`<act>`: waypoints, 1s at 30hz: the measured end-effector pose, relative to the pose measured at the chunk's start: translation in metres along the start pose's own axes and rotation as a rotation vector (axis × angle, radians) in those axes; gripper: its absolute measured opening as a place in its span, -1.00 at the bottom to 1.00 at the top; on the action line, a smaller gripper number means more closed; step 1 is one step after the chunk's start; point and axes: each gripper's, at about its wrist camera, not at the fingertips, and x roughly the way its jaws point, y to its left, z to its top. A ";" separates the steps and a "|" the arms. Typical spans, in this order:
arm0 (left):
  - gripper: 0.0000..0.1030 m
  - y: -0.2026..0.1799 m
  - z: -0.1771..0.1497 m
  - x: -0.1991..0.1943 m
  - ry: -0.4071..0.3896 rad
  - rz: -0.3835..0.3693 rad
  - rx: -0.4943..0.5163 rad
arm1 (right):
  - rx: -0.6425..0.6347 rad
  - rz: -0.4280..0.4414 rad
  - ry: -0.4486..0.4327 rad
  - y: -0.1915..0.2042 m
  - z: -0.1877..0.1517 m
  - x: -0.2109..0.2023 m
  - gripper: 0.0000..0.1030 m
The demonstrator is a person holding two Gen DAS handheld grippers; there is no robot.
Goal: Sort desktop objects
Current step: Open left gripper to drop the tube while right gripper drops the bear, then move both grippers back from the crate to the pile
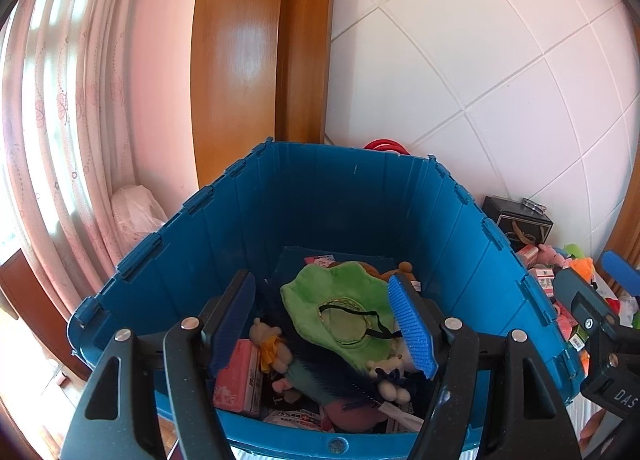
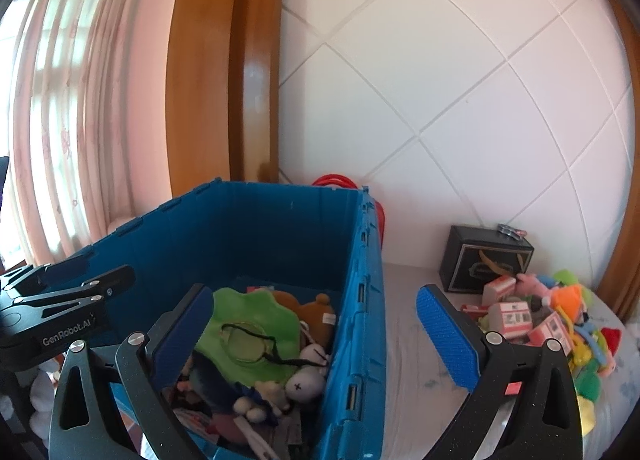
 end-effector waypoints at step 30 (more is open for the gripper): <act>0.64 -0.294 -0.042 -0.020 -0.011 -0.359 0.228 | 0.265 -0.387 0.121 -0.317 -0.107 -0.065 1.00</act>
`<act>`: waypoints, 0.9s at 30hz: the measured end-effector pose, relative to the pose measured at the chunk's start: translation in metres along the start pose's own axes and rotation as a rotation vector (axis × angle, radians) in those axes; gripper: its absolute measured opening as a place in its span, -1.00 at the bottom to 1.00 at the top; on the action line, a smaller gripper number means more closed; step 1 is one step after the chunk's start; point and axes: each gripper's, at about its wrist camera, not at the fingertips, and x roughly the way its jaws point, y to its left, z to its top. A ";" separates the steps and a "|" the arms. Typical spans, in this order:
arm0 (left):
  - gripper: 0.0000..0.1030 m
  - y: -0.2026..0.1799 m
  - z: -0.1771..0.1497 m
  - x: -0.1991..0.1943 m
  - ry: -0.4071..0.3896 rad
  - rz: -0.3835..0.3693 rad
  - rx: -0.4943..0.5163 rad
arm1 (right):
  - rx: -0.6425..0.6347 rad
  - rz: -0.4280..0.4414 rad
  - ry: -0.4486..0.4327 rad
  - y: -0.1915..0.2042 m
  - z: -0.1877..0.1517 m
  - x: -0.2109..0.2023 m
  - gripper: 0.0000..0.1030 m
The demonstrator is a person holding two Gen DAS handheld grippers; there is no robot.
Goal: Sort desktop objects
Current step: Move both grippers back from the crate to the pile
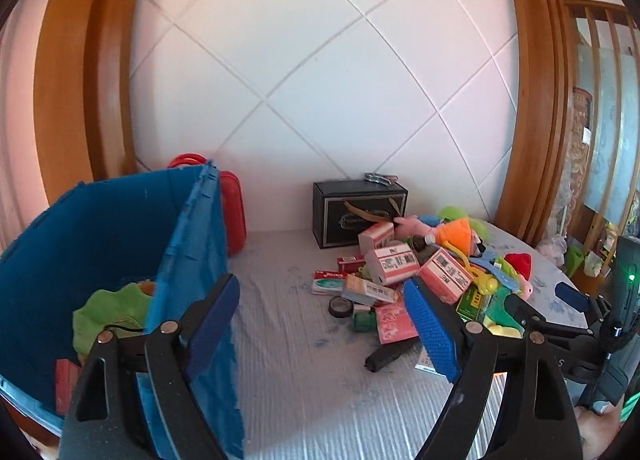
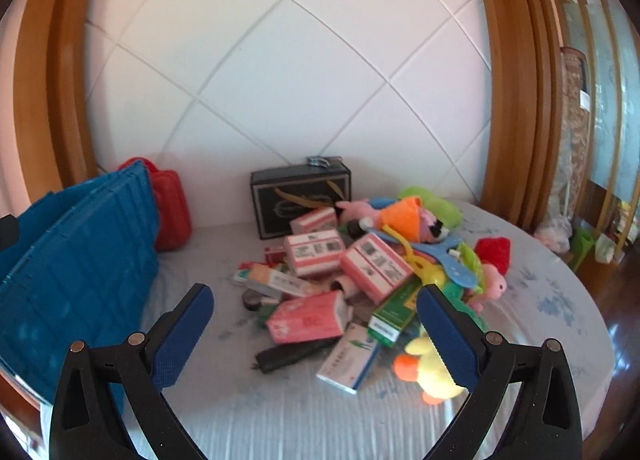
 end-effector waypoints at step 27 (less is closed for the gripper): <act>0.64 -0.097 -0.155 0.308 0.619 -0.190 0.265 | 0.100 -0.050 0.580 -0.048 -0.107 0.212 1.00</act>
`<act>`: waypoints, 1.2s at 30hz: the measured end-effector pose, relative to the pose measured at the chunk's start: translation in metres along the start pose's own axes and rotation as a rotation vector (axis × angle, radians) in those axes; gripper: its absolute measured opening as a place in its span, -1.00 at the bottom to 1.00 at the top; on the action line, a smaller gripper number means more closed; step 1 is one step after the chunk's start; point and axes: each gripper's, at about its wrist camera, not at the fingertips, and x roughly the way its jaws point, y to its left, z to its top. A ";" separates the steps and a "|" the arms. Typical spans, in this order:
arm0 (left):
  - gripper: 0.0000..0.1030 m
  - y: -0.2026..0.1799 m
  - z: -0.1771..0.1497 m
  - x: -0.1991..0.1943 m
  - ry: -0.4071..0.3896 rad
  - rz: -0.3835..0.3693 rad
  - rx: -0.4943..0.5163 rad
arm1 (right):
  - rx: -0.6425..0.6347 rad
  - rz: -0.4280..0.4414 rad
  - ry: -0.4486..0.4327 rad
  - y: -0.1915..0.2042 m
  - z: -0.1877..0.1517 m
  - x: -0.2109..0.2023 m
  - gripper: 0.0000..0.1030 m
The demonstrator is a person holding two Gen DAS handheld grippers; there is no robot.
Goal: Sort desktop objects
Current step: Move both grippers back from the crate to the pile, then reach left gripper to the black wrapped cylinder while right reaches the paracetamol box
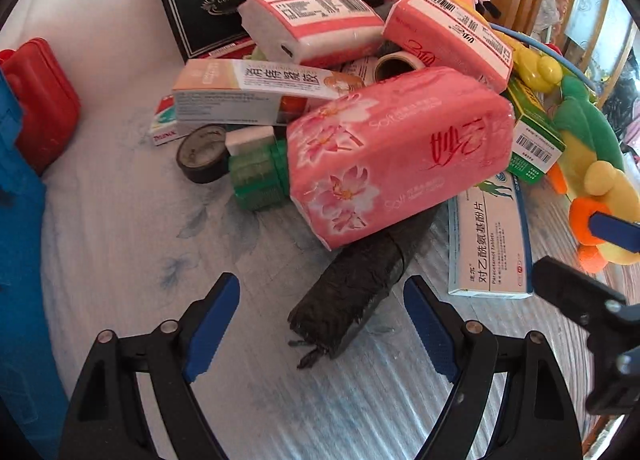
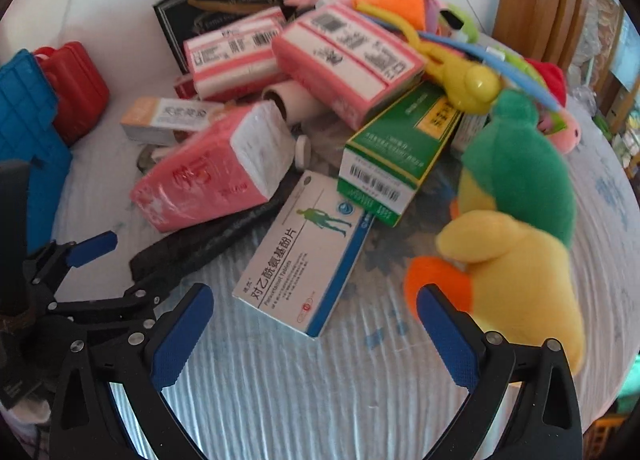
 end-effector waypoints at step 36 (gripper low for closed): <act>0.33 -0.006 0.018 -0.050 -0.073 0.008 0.035 | 0.223 -0.018 0.135 -0.112 -0.032 0.031 0.99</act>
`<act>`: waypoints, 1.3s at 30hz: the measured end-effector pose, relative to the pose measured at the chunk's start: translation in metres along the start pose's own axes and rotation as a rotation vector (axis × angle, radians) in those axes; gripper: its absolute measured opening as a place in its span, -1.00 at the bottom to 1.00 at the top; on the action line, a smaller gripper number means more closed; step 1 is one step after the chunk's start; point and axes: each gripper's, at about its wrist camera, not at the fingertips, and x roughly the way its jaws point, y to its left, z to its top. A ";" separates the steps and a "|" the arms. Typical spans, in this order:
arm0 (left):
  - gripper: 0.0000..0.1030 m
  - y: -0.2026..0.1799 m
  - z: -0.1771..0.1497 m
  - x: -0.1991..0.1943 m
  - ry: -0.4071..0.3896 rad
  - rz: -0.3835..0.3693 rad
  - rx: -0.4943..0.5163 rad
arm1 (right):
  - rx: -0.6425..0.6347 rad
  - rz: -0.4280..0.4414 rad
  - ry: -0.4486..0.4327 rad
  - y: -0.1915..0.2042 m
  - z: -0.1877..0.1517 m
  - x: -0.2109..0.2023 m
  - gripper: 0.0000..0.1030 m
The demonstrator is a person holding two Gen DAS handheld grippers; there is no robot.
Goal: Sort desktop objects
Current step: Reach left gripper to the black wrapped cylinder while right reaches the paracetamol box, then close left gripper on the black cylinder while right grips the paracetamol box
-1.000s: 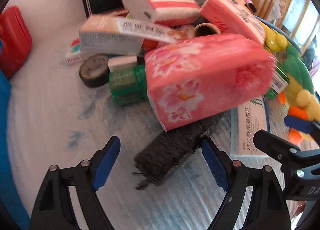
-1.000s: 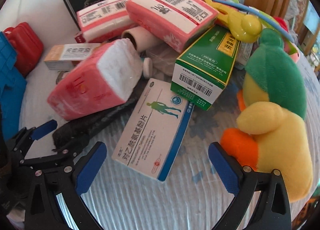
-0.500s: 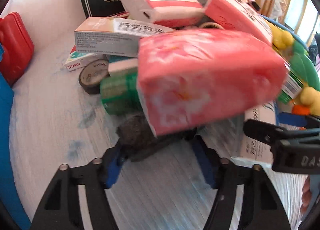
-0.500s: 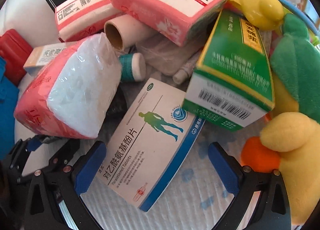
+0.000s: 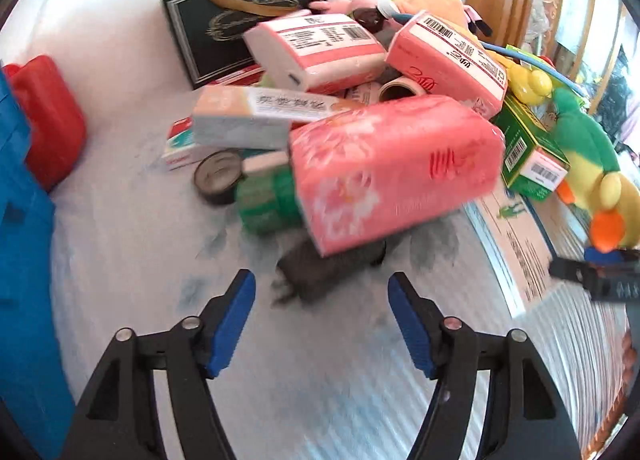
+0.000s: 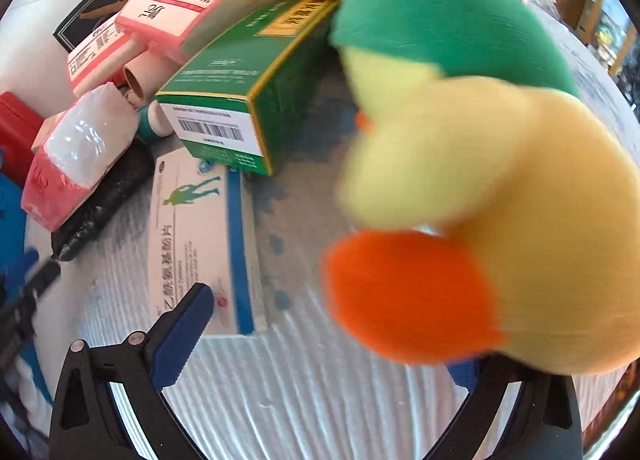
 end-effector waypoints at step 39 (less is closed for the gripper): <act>-0.31 0.023 -0.094 -0.067 0.181 0.025 -0.341 | -0.461 0.068 0.062 0.035 -0.096 -0.015 0.91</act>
